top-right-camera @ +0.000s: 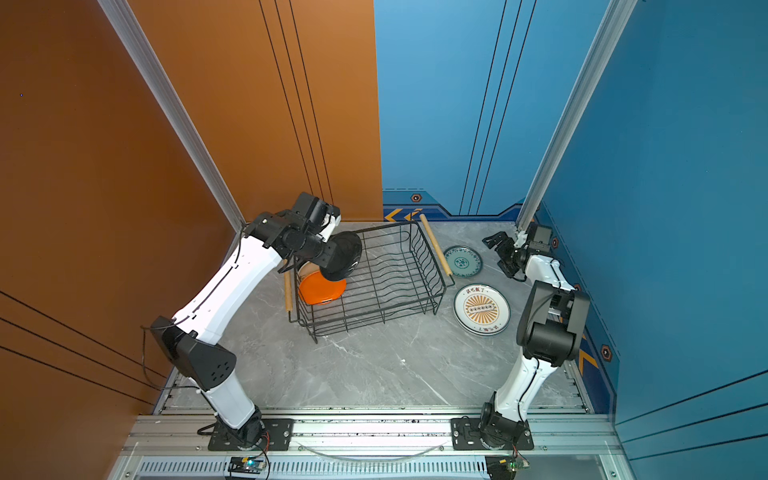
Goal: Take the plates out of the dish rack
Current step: 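Grasp the black plate in the rack with the left gripper and lift it, then reach the right gripper to the black plate's rim beside the left gripper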
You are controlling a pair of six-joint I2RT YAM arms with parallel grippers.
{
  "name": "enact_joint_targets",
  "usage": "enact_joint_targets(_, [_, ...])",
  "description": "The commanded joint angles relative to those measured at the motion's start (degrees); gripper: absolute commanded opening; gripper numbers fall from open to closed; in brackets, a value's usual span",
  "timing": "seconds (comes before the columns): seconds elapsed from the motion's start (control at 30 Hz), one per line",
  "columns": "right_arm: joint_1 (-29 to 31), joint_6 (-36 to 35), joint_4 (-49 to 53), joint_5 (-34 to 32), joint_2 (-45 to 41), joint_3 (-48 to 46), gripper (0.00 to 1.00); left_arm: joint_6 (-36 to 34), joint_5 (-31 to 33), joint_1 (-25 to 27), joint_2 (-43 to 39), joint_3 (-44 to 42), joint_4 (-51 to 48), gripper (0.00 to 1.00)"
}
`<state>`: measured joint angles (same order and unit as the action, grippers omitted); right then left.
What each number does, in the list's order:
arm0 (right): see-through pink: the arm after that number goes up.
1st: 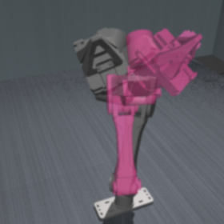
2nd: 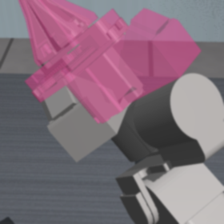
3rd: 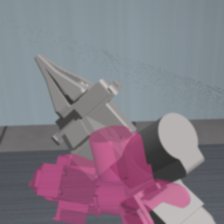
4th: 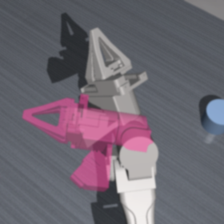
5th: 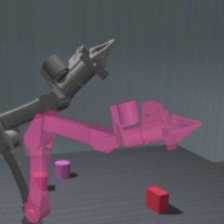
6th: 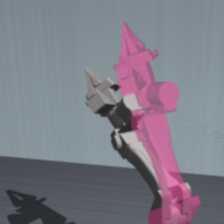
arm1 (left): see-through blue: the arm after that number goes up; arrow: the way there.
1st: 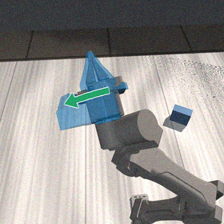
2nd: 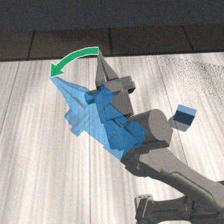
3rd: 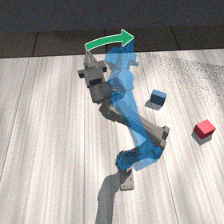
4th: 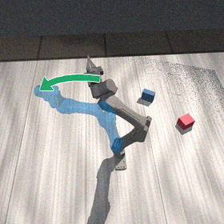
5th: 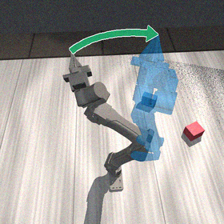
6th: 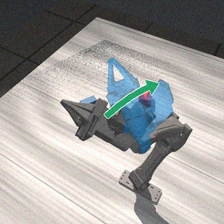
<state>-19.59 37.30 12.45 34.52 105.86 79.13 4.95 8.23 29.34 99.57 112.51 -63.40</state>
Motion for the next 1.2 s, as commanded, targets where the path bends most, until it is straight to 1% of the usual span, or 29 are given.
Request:
enact_joint_targets(0.0, [0.8,0.2,-3.7,0.1,-7.1,-4.0,1.0,10.0,-2.8,1.8,-2.3,-1.5,6.9,0.0])
enact_joint_targets(0.1, [1.3,2.5,-7.4,1.3,-14.0,-8.4,1.0,15.1,-4.7,2.1,-4.7,-5.1,12.1,0.0])
enact_joint_targets(0.23, [5.4,4.6,-9.8,5.0,-21.4,-12.6,1.0,22.8,-9.2,0.8,-9.9,-14.9,25.4,0.0])
enact_joint_targets(0.33, [10.5,7.8,-12.9,7.7,-25.3,-15.7,1.0,27.1,-9.8,0.2,-11.1,-18.4,29.9,0.0])
enact_joint_targets(0.43, [17.7,8.2,-12.7,7.0,-27.3,-16.5,0.97,29.8,-11.9,0.2,-11.2,-20.9,34.1,0.0])
enact_joint_targets(0.5, [22.7,8.7,-13.2,5.7,-27.7,-16.6,0.94,32.6,-14.0,0.1,-11.8,-23.5,38.1,0.0])
enact_joint_targets(0.57, [26.6,10.9,-16.7,4.7,-27.5,-17.7,0.92,35.4,-15.7,0.1,-12.5,-26.3,42.6,0.0])
enact_joint_targets(0.67, [30.8,14.0,-22.4,3.9,-26.0,-18.6,0.87,36.8,-16.8,0.7,-13.1,-28.1,44.8,0.0])
enact_joint_targets(0.7, [32.1,14.8,-23.6,3.7,-25.2,-18.6,0.85,37.6,-18.2,0.7,-13.2,-29.0,46.2,0.0])
enact_joint_targets(0.8, [34.6,16.8,-26.7,3.4,-23.4,-18.5,0.81,40.7,-20.7,0.3,-14.2,-32.2,50.9,0.0])
enact_joint_targets(0.9, [36.5,17.3,-27.4,3.3,-21.8,-17.9,0.78,44.0,-24.4,-0.8,-15.2,-35.2,56.7,0.0])
enact_joint_targets(1.0, [38.1,18.6,-29.4,4.1,-20.0,-17.4,0.75,44.7,-25.9,-1.1,-15.3,-36.1,57.5,0.0])
enact_joint_targets(1.17, [39.0,20.7,-32.8,5.0,-18.1,-17.3,0.69,47.4,-29.0,-1.5,-15.4,-38.5,61.9,0.0])
